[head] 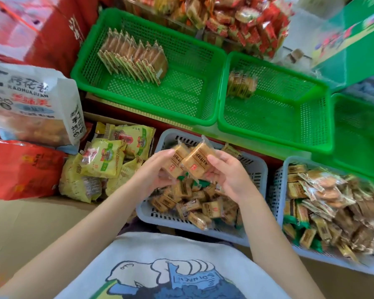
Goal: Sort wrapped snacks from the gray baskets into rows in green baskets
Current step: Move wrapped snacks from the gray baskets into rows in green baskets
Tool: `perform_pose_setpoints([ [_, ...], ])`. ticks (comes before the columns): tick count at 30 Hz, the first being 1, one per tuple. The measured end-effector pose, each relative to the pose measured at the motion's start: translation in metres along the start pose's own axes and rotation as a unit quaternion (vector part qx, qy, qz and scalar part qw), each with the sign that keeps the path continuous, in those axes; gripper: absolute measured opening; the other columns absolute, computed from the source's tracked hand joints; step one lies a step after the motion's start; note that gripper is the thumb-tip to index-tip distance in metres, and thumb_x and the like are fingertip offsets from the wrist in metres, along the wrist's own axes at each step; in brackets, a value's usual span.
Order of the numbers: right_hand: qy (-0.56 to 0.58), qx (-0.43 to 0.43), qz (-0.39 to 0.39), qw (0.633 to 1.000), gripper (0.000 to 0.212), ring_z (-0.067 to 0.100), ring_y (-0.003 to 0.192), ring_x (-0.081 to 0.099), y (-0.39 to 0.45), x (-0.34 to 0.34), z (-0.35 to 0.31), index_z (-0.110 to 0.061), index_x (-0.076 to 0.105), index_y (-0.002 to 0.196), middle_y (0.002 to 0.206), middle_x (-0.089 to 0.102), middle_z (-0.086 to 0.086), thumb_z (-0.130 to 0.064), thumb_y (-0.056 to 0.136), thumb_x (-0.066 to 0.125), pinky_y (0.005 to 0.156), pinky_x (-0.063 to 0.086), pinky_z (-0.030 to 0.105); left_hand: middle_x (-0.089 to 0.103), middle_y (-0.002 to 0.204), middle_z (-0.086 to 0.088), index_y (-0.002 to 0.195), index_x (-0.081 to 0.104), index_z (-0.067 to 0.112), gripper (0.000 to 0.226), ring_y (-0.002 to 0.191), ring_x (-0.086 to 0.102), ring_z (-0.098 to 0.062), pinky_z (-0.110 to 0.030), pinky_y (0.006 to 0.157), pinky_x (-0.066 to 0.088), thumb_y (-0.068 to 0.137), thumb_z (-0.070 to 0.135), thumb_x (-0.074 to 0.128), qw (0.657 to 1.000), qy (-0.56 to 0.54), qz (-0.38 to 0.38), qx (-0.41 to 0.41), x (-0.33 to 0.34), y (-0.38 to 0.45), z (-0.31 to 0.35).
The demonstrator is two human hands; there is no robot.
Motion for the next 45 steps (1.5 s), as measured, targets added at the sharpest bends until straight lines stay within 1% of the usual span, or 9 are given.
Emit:
perform_pose_setpoints([
  [6, -0.085, -0.054, 0.033, 0.994, 0.036, 0.030, 0.110, 0.067, -0.006, -0.032, -0.027, -0.037, 0.062, 0.132, 0.117, 0.067, 0.013, -0.033, 0.096, 0.065, 0.088, 0.057, 0.042, 0.071, 0.120, -0.003, 0.133, 0.057, 0.030, 0.061, 0.110, 0.069, -0.021, -0.047, 0.094, 0.057, 0.080, 0.052, 0.078, 0.996, 0.048, -0.040, 0.061, 0.078, 0.015, 0.030],
  [10, -0.020, -0.034, 0.064, 0.997, 0.083, 0.023, 0.115, 0.065, -0.001, -0.075, -0.032, -0.038, 0.032, 0.152, 0.122, 0.065, 0.008, -0.057, 0.081, 0.070, 0.097, 0.052, 0.044, 0.074, 0.114, -0.001, 0.131, 0.061, 0.029, 0.048, 0.105, 0.071, -0.022, -0.044, 0.085, 0.059, 0.088, 0.048, 0.070, 0.995, 0.047, -0.017, 0.088, 0.130, 0.037, 0.035],
  [21, -0.026, -0.051, -0.005, 0.998, 0.032, 0.015, 0.085, 0.065, 0.050, -0.173, -0.095, -0.018, 0.068, 0.108, 0.101, 0.072, 0.004, -0.042, 0.087, 0.062, 0.065, 0.049, 0.027, 0.074, 0.107, -0.007, 0.115, 0.072, 0.018, 0.033, 0.096, 0.068, -0.022, -0.031, 0.076, 0.059, 0.097, 0.041, 0.055, 0.984, 0.119, -0.005, 0.135, 0.220, 0.126, 0.086],
  [23, -0.045, -0.054, 0.023, 0.997, 0.019, 0.012, 0.069, 0.062, 0.075, -0.190, -0.109, -0.018, 0.067, 0.102, 0.089, 0.071, 0.004, -0.033, 0.092, 0.062, 0.055, 0.043, 0.023, 0.066, 0.117, -0.004, 0.119, 0.071, 0.021, 0.053, 0.111, 0.060, -0.018, -0.029, 0.094, 0.048, 0.092, 0.058, 0.045, 0.928, 0.289, 0.101, 0.213, 0.214, 0.148, 0.099],
  [26, -0.048, -0.055, 0.155, 0.985, 0.020, 0.016, 0.065, 0.064, 0.124, -0.219, -0.125, -0.007, 0.061, 0.109, 0.089, 0.070, 0.008, -0.023, 0.096, 0.062, 0.045, 0.047, 0.022, 0.030, 0.159, -0.014, 0.152, 0.039, 0.016, 0.076, 0.149, 0.023, -0.026, -0.049, 0.123, 0.012, 0.094, 0.065, 0.034, 0.738, 0.595, 0.236, 0.215, 0.192, 0.178, 0.092],
  [29, -0.077, -0.053, 0.277, 0.956, 0.037, 0.030, 0.085, 0.072, 0.182, -0.239, -0.136, -0.014, 0.047, 0.101, 0.109, 0.064, 0.016, -0.026, 0.083, 0.077, 0.048, 0.056, 0.029, -0.014, 0.167, -0.013, 0.160, 0.014, 0.011, 0.082, 0.154, -0.006, -0.029, -0.051, 0.124, 0.004, 0.098, 0.063, 0.032, 0.662, 0.692, 0.248, 0.146, 0.180, 0.198, 0.065],
  [33, -0.239, -0.052, 0.373, 0.895, 0.073, 0.034, 0.106, 0.064, 0.234, -0.238, -0.147, -0.010, 0.043, 0.120, 0.125, 0.054, 0.018, -0.045, 0.069, 0.082, 0.084, 0.052, 0.034, -0.019, 0.166, -0.012, 0.159, 0.021, 0.013, 0.081, 0.154, -0.009, -0.028, -0.050, 0.124, 0.007, 0.096, 0.063, 0.034, 0.656, 0.691, 0.262, 0.154, 0.180, 0.205, 0.062],
  [37, -0.336, -0.009, 0.294, 0.895, 0.097, 0.034, 0.133, 0.045, 0.265, -0.229, -0.133, -0.004, 0.024, 0.147, 0.149, 0.034, 0.023, -0.045, 0.080, 0.081, 0.103, 0.038, 0.033, -0.019, 0.166, -0.012, 0.155, 0.032, 0.015, 0.076, 0.154, -0.007, -0.029, -0.051, 0.123, 0.010, 0.095, 0.061, 0.039, 0.651, 0.693, 0.267, 0.160, 0.179, 0.209, 0.059],
  [45, -0.259, -0.021, 0.257, 0.931, 0.066, 0.028, 0.113, 0.057, 0.269, -0.239, -0.115, -0.011, 0.035, 0.127, 0.130, 0.054, 0.013, -0.023, 0.081, 0.080, 0.098, 0.048, 0.040, -0.021, 0.165, -0.012, 0.155, 0.032, 0.015, 0.075, 0.154, -0.010, -0.029, -0.050, 0.123, 0.009, 0.094, 0.058, 0.041, 0.658, 0.691, 0.255, 0.153, 0.177, 0.208, 0.059],
])
Point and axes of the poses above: each hand's wrist, its own y-axis towards the middle knuckle, its own x-axis out of the palm, z = x × y, the point moved 2 cm from there along y, towards the middle knuckle
